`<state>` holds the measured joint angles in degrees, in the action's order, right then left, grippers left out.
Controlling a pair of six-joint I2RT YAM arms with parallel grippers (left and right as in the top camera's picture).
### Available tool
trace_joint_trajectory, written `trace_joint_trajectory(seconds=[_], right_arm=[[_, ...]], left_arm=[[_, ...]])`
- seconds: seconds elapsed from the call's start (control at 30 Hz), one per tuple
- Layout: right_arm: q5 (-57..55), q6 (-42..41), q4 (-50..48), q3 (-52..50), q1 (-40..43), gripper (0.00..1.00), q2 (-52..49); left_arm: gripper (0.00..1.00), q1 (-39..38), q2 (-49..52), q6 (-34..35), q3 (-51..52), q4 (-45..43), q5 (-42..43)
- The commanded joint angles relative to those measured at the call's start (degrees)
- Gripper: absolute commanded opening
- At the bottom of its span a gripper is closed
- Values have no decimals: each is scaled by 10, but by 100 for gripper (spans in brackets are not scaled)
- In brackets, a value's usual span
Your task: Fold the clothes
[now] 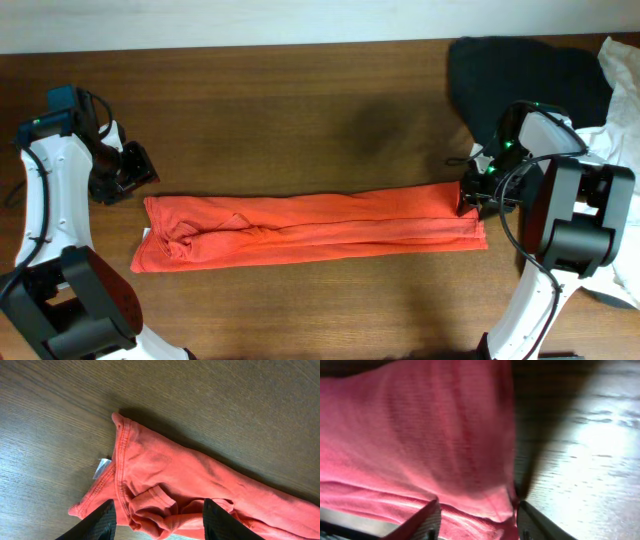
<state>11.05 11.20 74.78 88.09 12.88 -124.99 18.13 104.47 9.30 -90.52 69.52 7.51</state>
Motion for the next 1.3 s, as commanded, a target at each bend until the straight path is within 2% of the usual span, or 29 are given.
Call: trace_joint_trajectory(seconds=[0.0, 0.1, 0.17, 0.3, 0.4, 0.57, 0.83, 1.03, 1.27], right_arm=[[14, 6, 2, -6, -14, 36, -9], [7, 6, 2, -6, -16, 20, -9], [8, 6, 2, -6, -16, 4, -9], [0, -2, 11, 8, -16, 4, -8], [-31, -51, 24, 44, -16, 4, 7], [-33, -64, 94, 132, -29, 4, 37], [-20, -135, 109, 149, -186, 4, 39], [-20, -209, 72, 149, -313, 4, 37], [-20, -276, 18, 149, -393, 4, 37]], left_arm=[[55, 0, 0, 5, 4, -1, 2], [55, 0, 0, 5, 4, -1, 2], [55, 0, 0, 5, 4, -1, 2], [56, 0, 0, 5, 4, -1, 2], [55, 0, 0, 5, 4, -1, 2], [56, 0, 0, 5, 4, -1, 2], [56, 0, 0, 5, 4, -1, 2], [56, 0, 0, 5, 4, -1, 2], [56, 0, 0, 5, 4, 2, 2]])
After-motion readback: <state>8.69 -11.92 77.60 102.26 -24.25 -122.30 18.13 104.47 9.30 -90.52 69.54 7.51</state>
